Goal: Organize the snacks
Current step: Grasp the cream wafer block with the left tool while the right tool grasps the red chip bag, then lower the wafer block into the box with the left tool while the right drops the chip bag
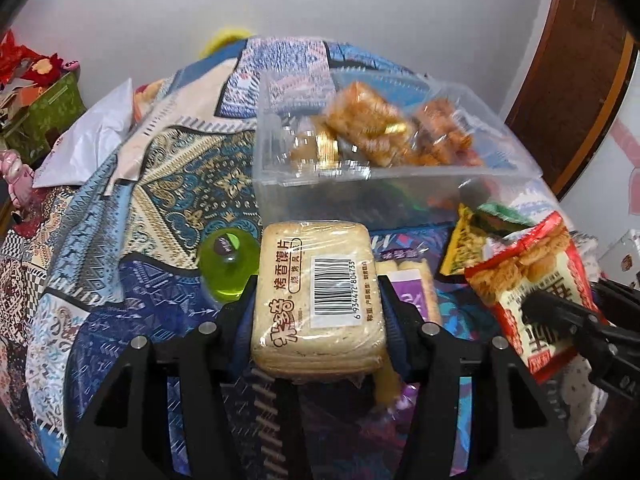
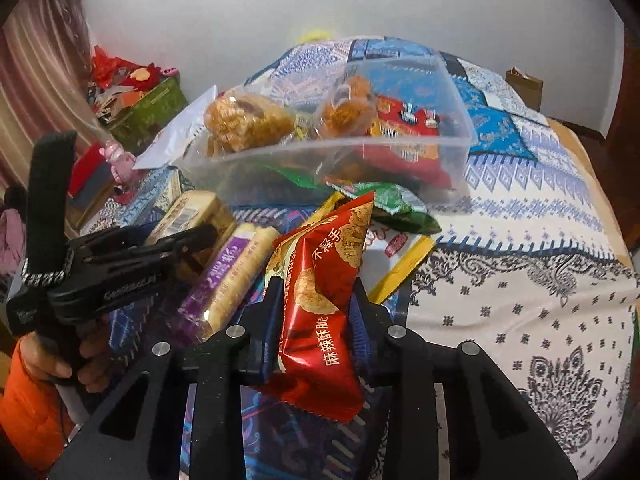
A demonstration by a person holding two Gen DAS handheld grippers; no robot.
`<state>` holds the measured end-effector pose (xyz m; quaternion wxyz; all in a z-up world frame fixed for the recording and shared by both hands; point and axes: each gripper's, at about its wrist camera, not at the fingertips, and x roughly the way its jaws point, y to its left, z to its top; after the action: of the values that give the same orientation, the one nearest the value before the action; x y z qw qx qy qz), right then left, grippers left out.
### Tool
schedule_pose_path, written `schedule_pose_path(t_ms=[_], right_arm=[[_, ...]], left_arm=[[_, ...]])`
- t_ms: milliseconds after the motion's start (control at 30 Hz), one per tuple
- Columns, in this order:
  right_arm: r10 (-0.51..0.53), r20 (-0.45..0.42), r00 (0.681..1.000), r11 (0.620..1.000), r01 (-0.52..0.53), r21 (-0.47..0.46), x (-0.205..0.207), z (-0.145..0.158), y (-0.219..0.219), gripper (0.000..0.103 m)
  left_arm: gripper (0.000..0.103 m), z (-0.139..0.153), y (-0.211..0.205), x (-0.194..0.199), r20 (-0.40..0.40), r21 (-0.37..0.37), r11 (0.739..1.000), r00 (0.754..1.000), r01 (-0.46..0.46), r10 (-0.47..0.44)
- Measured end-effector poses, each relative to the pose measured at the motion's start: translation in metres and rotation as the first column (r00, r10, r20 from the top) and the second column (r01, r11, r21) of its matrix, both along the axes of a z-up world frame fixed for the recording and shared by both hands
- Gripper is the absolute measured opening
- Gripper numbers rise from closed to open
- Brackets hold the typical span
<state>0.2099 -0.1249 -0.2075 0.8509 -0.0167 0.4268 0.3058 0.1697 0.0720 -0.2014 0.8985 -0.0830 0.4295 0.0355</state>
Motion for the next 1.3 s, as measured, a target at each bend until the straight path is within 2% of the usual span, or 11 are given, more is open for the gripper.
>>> schedule_pose_path(t_ms=[333,700,933,1100,1300], right_arm=[[-0.002,0.097,0.995,0.999,-0.002,0.047,0.006,0.038,0.004,0.029],[-0.036,0.206,0.978,0.997,0.02,0.078,0.04,0.072,0.021,0.029],[-0.05,0.218,0.975,0.995,0.029,0.099,0.065,0.078,0.036,0.029],[-0.055,0.213,0.976,0.995,0.036,0.089,0.083,0.075,0.052,0.029],[-0.049,0.181,0.982,0.998,0.041,0.05,0.104,0.061,0.07,0.028]], left_arm=[[0.054,0.058,0.003,-0.019,0.143,0.005,1.0,0.99,0.004,-0.005],[0.054,0.102,0.006,0.003,0.257,0.011,1.0,0.966,0.002,-0.005],[0.054,0.108,0.011,0.031,0.284,0.022,0.999,0.959,-0.026,0.018],[0.054,0.1,0.017,0.058,0.268,0.021,0.999,0.963,-0.045,0.038],[0.054,0.081,0.029,0.095,0.211,-0.023,0.998,0.975,-0.058,0.062]])
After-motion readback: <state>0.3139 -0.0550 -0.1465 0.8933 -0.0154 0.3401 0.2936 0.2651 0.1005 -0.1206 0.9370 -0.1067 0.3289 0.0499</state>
